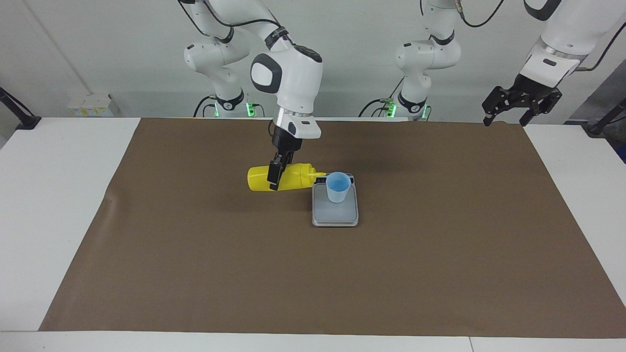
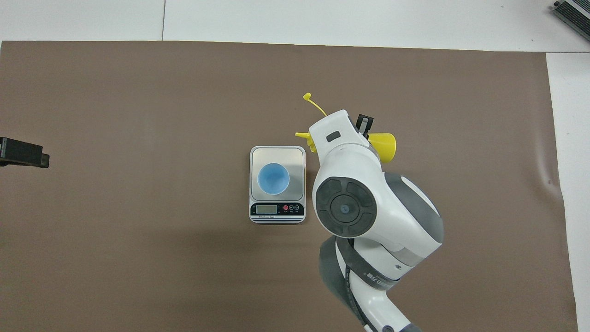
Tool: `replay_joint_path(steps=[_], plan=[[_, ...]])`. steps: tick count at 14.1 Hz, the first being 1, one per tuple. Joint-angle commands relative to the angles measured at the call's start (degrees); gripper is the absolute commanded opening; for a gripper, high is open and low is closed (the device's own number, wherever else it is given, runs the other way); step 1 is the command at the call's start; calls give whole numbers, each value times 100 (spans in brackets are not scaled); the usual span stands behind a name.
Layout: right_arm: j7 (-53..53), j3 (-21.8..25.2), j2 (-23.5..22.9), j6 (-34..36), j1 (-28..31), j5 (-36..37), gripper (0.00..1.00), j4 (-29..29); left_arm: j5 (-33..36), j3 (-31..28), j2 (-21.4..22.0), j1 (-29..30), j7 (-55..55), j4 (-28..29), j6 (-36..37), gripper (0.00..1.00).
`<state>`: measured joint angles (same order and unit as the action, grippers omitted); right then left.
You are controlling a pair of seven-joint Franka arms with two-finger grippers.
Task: Pour seasoning into cup on scale with both arms
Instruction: 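Turn the bottle upright and carry it back with the right gripper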
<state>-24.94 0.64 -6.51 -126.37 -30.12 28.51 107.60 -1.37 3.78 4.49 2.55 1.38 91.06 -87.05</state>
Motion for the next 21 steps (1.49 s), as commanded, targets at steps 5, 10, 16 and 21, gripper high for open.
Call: replay_joint_path(steps=[5, 10, 16, 21], plan=[[-616, -46, 563, -1107, 884, -1828, 0, 929, -56, 52, 88, 88, 3, 53, 74, 100], [-1862, -46, 563, -1442, 1420, -3681, 0, 1193, -56, 52, 88, 88, 3, 53, 74, 100], [-3656, -29, 449, -1680, 1817, -5607, 0, 1448, -47, 52, 88, 88, 3, 53, 74, 100], [-5562, -29, 344, -1593, 2378, -7286, 0, 1642, -47, 52, 88, 88, 3, 53, 74, 100]])
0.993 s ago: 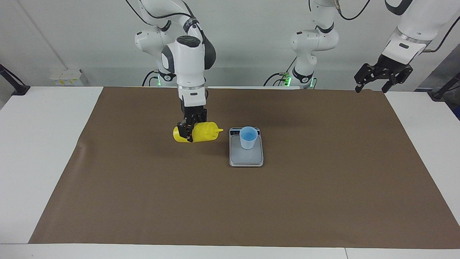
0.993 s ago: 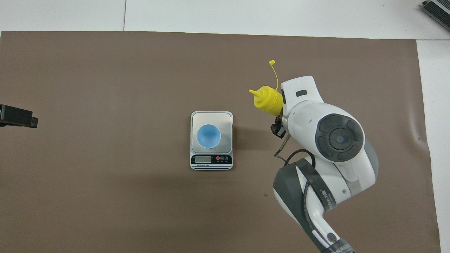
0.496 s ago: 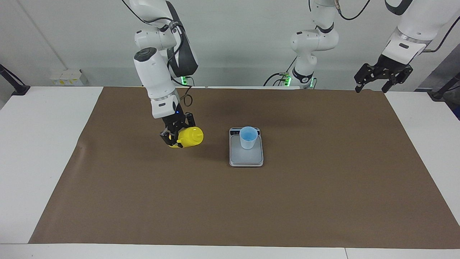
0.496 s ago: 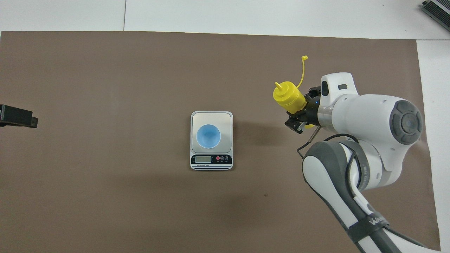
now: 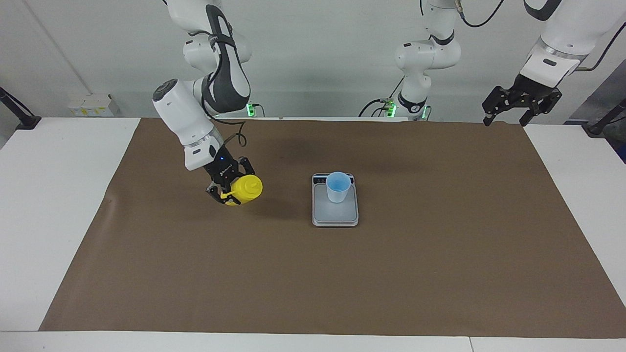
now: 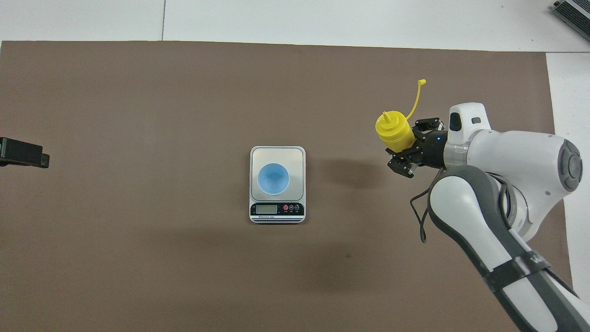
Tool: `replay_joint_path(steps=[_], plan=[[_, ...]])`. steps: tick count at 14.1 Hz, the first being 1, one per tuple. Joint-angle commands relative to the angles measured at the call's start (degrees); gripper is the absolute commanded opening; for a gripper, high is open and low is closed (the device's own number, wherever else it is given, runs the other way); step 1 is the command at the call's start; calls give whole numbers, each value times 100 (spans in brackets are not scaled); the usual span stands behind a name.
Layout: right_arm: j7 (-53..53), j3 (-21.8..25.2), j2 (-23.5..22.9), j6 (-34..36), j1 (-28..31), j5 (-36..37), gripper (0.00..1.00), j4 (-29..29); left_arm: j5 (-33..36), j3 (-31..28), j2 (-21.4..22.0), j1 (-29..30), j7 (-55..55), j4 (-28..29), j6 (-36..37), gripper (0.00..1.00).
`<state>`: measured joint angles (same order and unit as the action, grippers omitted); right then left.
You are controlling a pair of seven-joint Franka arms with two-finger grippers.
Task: Pour seasoning into cup on scale with both arms
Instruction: 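Turn the bottle upright and carry it back with the right gripper, then lower the yellow bottle onto the table with the right gripper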
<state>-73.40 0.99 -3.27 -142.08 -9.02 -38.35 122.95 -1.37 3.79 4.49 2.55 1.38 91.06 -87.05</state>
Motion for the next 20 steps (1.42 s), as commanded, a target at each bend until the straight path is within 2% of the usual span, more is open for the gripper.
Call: replay_joint_path(steps=[1, 4, 8, 12, 17, 20], plan=[[-1050, -64, 11, 31, 321, -777, 0, 149, -47, 52, 88, 88, 3, 53, 74, 100], [-1562, -64, 11, 338, 646, -1410, 0, 202, -47, 52, 88, 88, 3, 53, 74, 100], [-1914, -64, 28, 523, 857, -1806, 0, 255, -56, 52, 88, 88, 3, 53, 74, 100], [-2308, -64, 169, 637, 1200, -2211, 0, 554, -47, 52, 88, 88, 3, 53, 74, 100], [-3389, -64, -24, 664, 1288, -3378, 0, 624, -47, 52, 88, 88, 3, 53, 74, 100], [-3550, -64, -95, 708, 1227, -3776, 0, 677, -56, 52, 88, 88, 3, 53, 74, 100]])
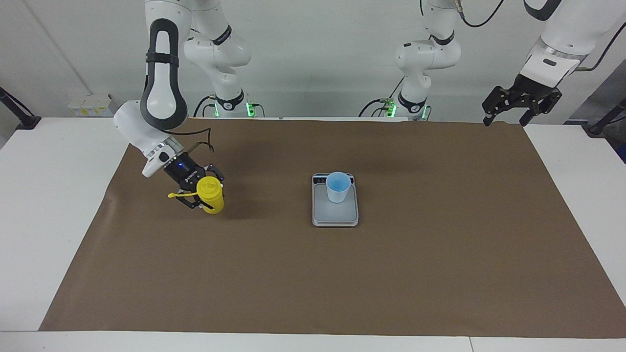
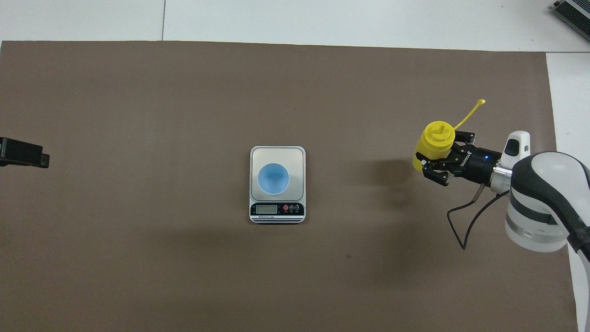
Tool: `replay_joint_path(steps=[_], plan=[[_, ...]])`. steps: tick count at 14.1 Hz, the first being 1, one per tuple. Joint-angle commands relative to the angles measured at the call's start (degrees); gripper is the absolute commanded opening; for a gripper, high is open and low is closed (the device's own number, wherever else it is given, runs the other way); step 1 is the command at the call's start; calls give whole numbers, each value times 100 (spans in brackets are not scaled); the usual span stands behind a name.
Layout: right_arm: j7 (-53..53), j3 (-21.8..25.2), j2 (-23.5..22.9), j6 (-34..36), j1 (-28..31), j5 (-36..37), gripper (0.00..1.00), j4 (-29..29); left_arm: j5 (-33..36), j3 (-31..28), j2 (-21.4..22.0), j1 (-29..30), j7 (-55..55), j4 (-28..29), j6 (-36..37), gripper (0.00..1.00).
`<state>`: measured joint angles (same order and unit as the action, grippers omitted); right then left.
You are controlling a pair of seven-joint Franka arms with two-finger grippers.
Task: Pour seasoning into cup on scale with both arms
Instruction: 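Lower the yellow bottle onto the table with the right gripper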
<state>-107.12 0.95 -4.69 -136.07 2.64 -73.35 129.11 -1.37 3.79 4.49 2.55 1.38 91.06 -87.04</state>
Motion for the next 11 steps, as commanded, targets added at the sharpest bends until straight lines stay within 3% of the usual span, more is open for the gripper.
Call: replay_joint_path(steps=[1, 11], plan=[[-169, -68, 47, 55, 35, -381, 0, 61, -47, 52, 88, 88, 3, 53, 74, 100], [-1179, -68, -278, -235, -273, -1498, 0, 132, -56, 52, 88, 88, -6, 53, 74, 100]])
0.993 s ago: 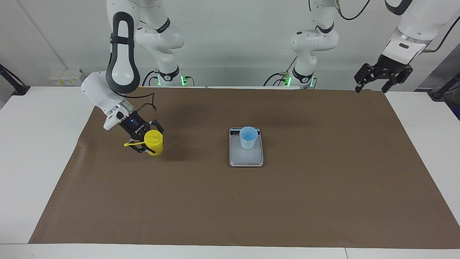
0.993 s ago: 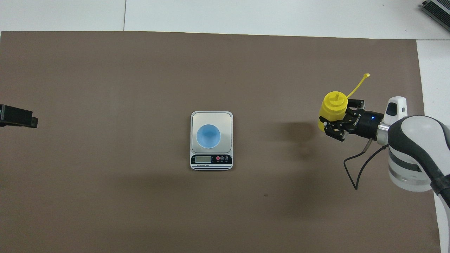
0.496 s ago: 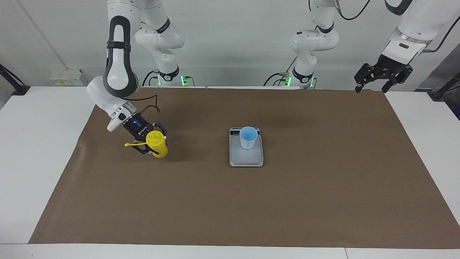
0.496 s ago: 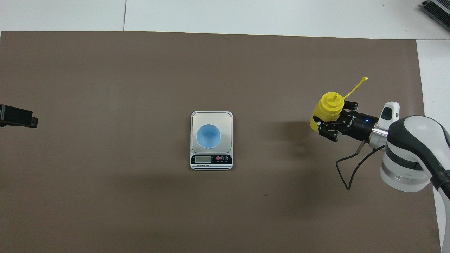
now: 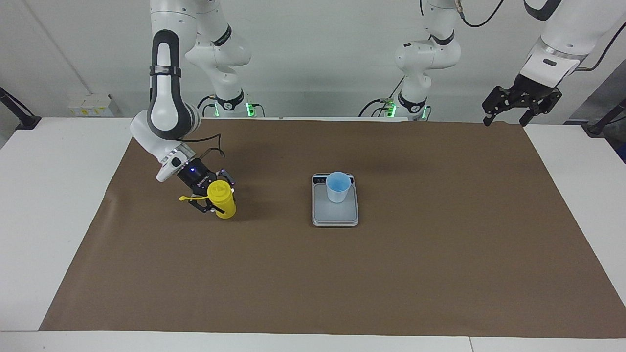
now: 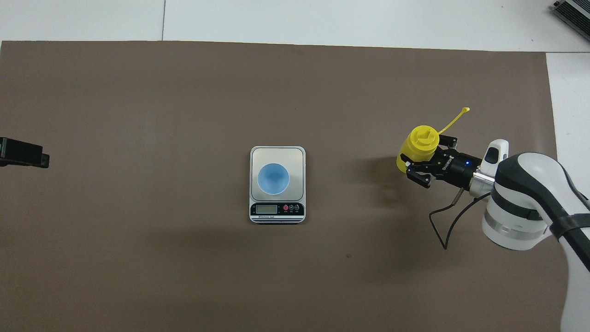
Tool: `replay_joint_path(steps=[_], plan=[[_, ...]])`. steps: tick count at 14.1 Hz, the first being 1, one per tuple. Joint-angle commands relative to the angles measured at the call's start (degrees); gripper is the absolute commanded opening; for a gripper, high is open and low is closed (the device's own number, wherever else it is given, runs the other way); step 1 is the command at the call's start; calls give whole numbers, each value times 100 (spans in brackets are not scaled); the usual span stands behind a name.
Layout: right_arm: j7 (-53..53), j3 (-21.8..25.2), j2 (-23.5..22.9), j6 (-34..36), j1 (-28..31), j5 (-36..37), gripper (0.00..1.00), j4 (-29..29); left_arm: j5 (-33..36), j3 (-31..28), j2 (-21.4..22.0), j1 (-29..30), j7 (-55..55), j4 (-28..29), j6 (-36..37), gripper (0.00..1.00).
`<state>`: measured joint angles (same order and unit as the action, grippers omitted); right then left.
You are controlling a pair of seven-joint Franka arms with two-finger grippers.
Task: Pour seasoning into cup on scale with both arms
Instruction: 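Lower the yellow bottle onto the table with the right gripper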
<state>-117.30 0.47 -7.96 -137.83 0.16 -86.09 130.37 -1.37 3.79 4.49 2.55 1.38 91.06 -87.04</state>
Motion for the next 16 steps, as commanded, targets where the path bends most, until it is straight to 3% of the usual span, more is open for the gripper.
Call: replay_joint_path(steps=[1, 2, 4, 6, 7, 8, 10, 11, 12, 16], plan=[[-171, -11, 49, -60, -25, -250, 2, 6, -47, 52, 88, 88, 3, 53, 74, 100], [-171, -11, 40, -60, 1, -251, 5, 6, -47, 52, 88, 88, -6, 53, 74, 100], [-197, -11, 49, -60, 10, -294, 27, 6, -47, 52, 88, 88, 3, 53, 74, 100], [-337, -11, 49, -60, 28, -312, 43, 6, -47, 52, 88, 88, 3, 53, 74, 100], [-425, -11, 49, -60, 28, -312, 47, 15, -47, 52, 88, 88, 3, 53, 74, 100], [-495, -11, 57, -60, 36, -312, 58, 32, -47, 52, 88, 88, 3, 53, 74, 100], [-504, -11, 66, -34, 63, -321, 62, 41, -56, 52, 88, 88, 3, 53, 74, 100], [-505, -11, 66, -25, 98, -321, 71, 41, -56, 52, 88, 88, -6, 53, 74, 100], [-531, -11, 66, 1, 107, -321, 100, 41, -47, 52, 88, 88, -6, 53, 74, 100], [-654, -11, 136, 72, 282, -321, 100, 199, -47, 52, 88, 88, -6, 53, 74, 100]])
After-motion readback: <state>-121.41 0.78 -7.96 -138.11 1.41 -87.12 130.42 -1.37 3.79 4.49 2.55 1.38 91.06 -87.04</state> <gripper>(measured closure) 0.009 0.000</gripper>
